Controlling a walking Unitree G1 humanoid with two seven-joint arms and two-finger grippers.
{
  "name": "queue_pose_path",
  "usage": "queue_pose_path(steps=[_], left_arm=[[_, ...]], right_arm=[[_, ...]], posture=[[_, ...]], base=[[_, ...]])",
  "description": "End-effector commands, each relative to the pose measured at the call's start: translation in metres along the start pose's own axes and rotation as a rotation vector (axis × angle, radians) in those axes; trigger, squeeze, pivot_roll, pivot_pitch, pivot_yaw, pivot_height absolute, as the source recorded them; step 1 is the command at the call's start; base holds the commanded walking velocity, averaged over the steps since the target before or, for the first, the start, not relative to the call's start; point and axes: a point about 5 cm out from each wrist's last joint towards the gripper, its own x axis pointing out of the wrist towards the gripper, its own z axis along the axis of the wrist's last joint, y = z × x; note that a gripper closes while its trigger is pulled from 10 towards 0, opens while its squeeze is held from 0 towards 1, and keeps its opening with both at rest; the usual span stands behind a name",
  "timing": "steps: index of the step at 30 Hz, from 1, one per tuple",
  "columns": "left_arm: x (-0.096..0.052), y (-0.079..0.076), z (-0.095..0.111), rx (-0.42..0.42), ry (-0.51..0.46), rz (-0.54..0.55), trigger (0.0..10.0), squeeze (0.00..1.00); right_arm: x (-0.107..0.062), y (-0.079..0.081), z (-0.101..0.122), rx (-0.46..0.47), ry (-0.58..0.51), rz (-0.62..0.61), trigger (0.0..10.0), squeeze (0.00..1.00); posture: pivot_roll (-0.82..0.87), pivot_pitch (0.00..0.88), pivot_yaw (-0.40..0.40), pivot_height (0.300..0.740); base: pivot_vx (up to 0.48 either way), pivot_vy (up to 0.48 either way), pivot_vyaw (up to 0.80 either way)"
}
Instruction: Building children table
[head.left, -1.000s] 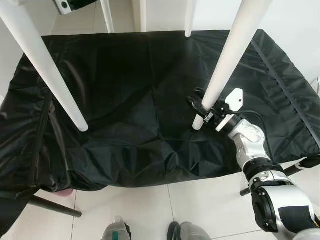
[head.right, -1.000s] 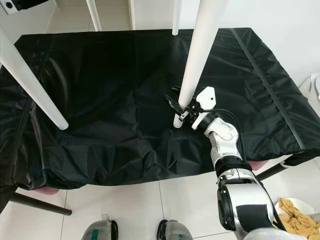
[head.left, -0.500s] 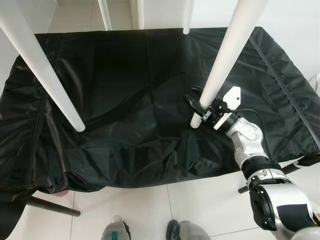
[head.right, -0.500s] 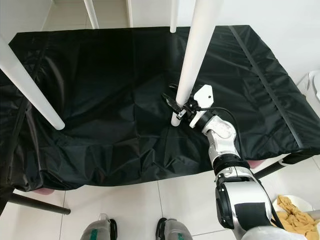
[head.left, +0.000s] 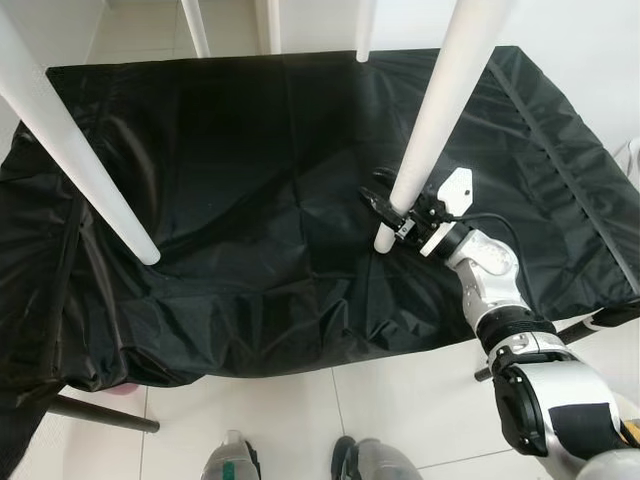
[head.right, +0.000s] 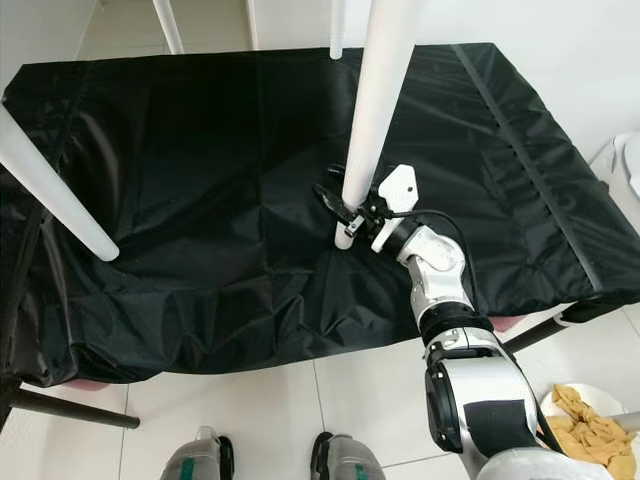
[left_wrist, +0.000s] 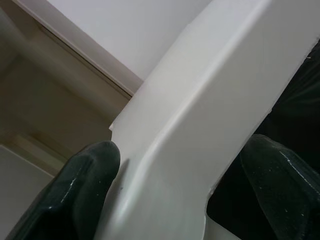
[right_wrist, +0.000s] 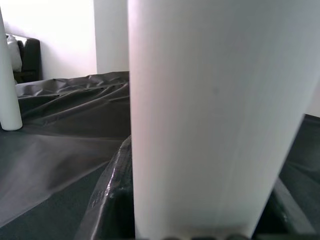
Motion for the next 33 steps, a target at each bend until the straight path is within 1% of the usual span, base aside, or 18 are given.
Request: queue_pose_path(steps=[1, 4, 7, 8, 11, 12, 14, 19, 20, 22, 23, 24, 25, 26, 27, 28, 30, 33], left_arm=[[-0.009, 0.009, -0.016, -0.126, 0.032, 0.083, 10.0, 0.0], [-0.011, 0.007, -0.022, -0.157, 0.057, 0.095, 10.0, 0.0], [-0.012, 0.005, -0.028, -0.149, 0.088, 0.09, 10.0, 0.0], [-0.011, 0.001, -0.028, -0.122, 0.103, 0.072, 10.0, 1.0], [-0.008, -0.006, -0.025, -0.064, 0.119, 0.035, 10.0, 1.0], [-0.008, -0.006, -0.025, -0.064, 0.119, 0.035, 10.0, 1.0], [-0.006, -0.007, -0.022, -0.009, 0.123, 0.044, 10.0, 1.0], [-0.006, -0.004, -0.019, 0.008, 0.111, 0.084, 10.0, 0.97], [-0.006, -0.001, -0.018, 0.046, 0.116, 0.106, 10.0, 0.0], [-0.007, 0.003, -0.014, 0.22, 0.149, 0.137, 10.0, 0.0], [-0.007, 0.003, -0.014, 0.22, 0.149, 0.137, 10.0, 0.0], [-0.007, 0.005, -0.011, 0.302, 0.162, 0.143, 10.0, 0.0], [-0.007, 0.005, -0.011, 0.302, 0.162, 0.143, 10.0, 0.0], [-0.005, 0.004, 0.0, 0.424, 0.148, 0.151, 10.0, 0.0], [-0.003, 0.003, 0.013, 0.498, 0.094, 0.16, 10.0, 0.0], [-0.003, 0.003, 0.013, 0.498, 0.094, 0.16, 10.0, 0.0], [-0.003, 0.007, 0.029, 0.602, 0.024, 0.222, 10.0, 0.0], [-0.007, 0.014, 0.031, 0.616, 0.014, 0.271, 10.0, 0.0]], right_arm=[[-0.017, 0.023, -0.036, 0.106, 0.174, 0.051, 10.0, 0.0], [-0.017, 0.023, -0.036, 0.104, 0.174, 0.051, 10.0, 0.0], [-0.017, 0.023, -0.037, 0.105, 0.176, 0.049, 10.0, 0.0], [-0.017, 0.023, -0.037, 0.106, 0.177, 0.049, 10.0, 0.0], [-0.018, 0.023, -0.037, 0.106, 0.178, 0.047, 10.0, 0.0], [-0.018, 0.023, -0.037, 0.106, 0.178, 0.047, 10.0, 0.0], [-0.018, 0.023, -0.037, 0.107, 0.179, 0.043, 10.0, 0.0], [-0.018, 0.023, -0.037, 0.108, 0.179, 0.04, 10.0, 0.0], [-0.018, 0.023, -0.037, 0.108, 0.179, 0.04, 10.0, 0.0], [-0.017, 0.022, -0.037, 0.109, 0.179, 0.037, 10.0, 0.0], [-0.017, 0.022, -0.037, 0.109, 0.179, 0.037, 10.0, 0.0], [-0.017, 0.022, -0.037, 0.11, 0.18, 0.035, 10.0, 0.0], [-0.017, 0.022, -0.037, 0.11, 0.18, 0.035, 10.0, 0.0], [-0.017, 0.022, -0.037, 0.111, 0.181, 0.033, 10.0, 0.0], [-0.017, 0.022, -0.037, 0.111, 0.18, 0.032, 10.0, 0.0], [-0.017, 0.022, -0.037, 0.111, 0.18, 0.032, 10.0, 0.0], [-0.016, 0.022, -0.037, 0.112, 0.181, 0.031, 10.0, 0.0], [-0.014, 0.023, -0.037, 0.112, 0.182, 0.032, 10.0, 0.0]], posture=[[0.3, 0.187, 0.009, 0.74], [0.3, 0.187, 0.009, 0.74], [0.29, 0.189, 0.008, 0.74], [0.29, 0.189, 0.008, 0.74], [0.3, 0.191, 0.01, 0.74], [0.3, 0.191, 0.01, 0.74], [0.29, 0.193, 0.011, 0.74], [0.29, 0.192, 0.013, 0.74], [0.29, 0.192, 0.013, 0.74], [0.29, 0.193, 0.015, 0.74], [0.29, 0.193, 0.015, 0.74], [0.29, 0.193, 0.015, 0.74], [0.29, 0.193, 0.015, 0.74], [0.29, 0.194, 0.015, 0.74], [0.3, 0.198, 0.013, 0.74], [0.3, 0.198, 0.013, 0.74], [0.3, 0.198, 0.014, 0.74], [0.3, 0.198, 0.014, 0.74]], base=[[0.0, 0.0, 0.0], [0.0, 0.0, 0.0], [0.0, 0.0, 0.0], [0.0, 0.0, 0.0], [0.0, 0.0, 0.0], [0.0, 0.0, 0.0], [0.0, 0.0, 0.0], [0.0, 0.0, 0.0], [0.0, 0.0, 0.0], [0.0, 0.0, 0.0], [0.0, 0.0, 0.0], [0.0, 0.0, 0.0], [0.0, 0.0, 0.0], [0.0, 0.0, 0.0], [0.0, 0.0, 0.0], [0.0, 0.0, 0.0], [0.0, 0.0, 0.0], [0.0, 0.0, 0.0]])
